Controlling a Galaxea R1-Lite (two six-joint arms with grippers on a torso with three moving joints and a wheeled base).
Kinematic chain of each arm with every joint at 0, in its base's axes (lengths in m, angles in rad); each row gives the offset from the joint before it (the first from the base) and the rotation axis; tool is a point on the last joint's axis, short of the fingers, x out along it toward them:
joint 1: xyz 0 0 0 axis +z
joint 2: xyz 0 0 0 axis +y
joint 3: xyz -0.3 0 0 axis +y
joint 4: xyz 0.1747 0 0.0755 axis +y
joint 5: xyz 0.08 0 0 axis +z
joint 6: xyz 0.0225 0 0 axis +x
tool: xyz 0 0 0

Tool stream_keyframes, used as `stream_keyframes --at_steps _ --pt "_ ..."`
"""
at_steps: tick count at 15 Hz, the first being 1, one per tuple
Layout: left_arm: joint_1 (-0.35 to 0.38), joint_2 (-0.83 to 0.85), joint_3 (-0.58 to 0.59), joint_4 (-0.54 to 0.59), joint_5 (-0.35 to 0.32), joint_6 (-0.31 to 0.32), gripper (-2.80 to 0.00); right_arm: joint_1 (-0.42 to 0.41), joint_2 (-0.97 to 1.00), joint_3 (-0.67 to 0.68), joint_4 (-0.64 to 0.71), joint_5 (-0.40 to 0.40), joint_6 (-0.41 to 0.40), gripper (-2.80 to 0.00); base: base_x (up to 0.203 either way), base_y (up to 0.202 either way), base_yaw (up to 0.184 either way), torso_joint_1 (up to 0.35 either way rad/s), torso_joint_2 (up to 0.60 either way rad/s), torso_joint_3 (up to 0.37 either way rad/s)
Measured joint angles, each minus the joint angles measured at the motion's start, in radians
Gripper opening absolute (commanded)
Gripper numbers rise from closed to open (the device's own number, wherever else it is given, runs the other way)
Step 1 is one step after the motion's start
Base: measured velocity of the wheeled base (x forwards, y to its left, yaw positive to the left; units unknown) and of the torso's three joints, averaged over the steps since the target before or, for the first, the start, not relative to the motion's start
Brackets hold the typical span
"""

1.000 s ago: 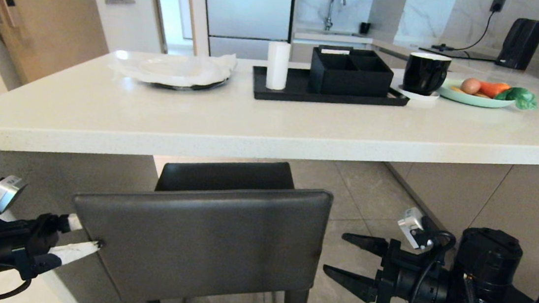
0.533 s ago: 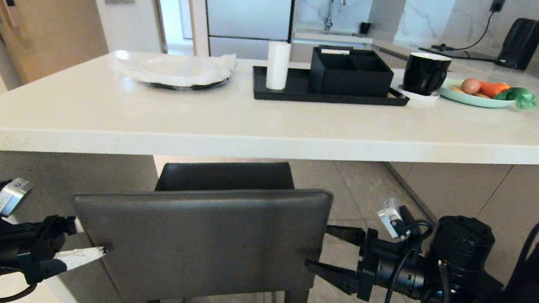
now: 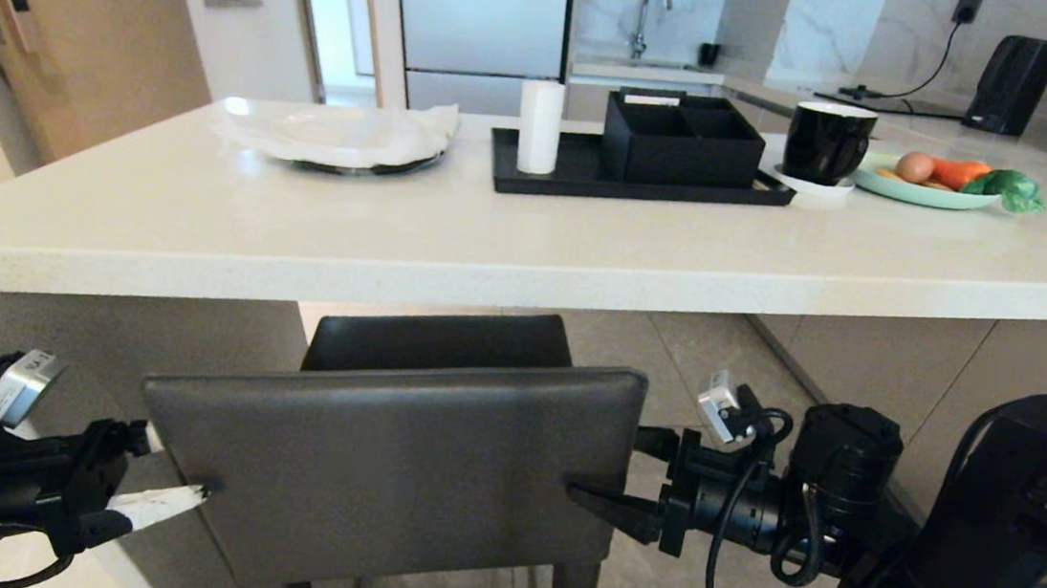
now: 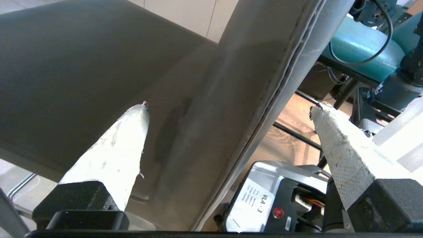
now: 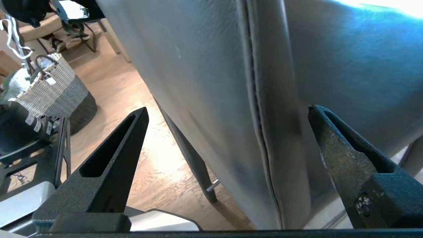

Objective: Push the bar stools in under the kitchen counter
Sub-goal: Pull the gray chair out from under the dining table

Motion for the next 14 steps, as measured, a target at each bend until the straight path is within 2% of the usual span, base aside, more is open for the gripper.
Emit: stream_keyframes --at_steps 5,14 --pt "-0.01 0.01 0.003 0.0 0.001 0.006 0.0 0.022 0.015 -0.003 -0.002 -0.004 -0.003 0.0 -0.025 0.0 0.0 0.001 0.0 0.0" --pt "-0.03 0.014 0.014 0.0 0.0 0.009 0.0 0.024 0.018 0.003 0.0 -0.006 -0.005 0.0 -0.195 0.0 -0.002 0.001 0.0 0.001"
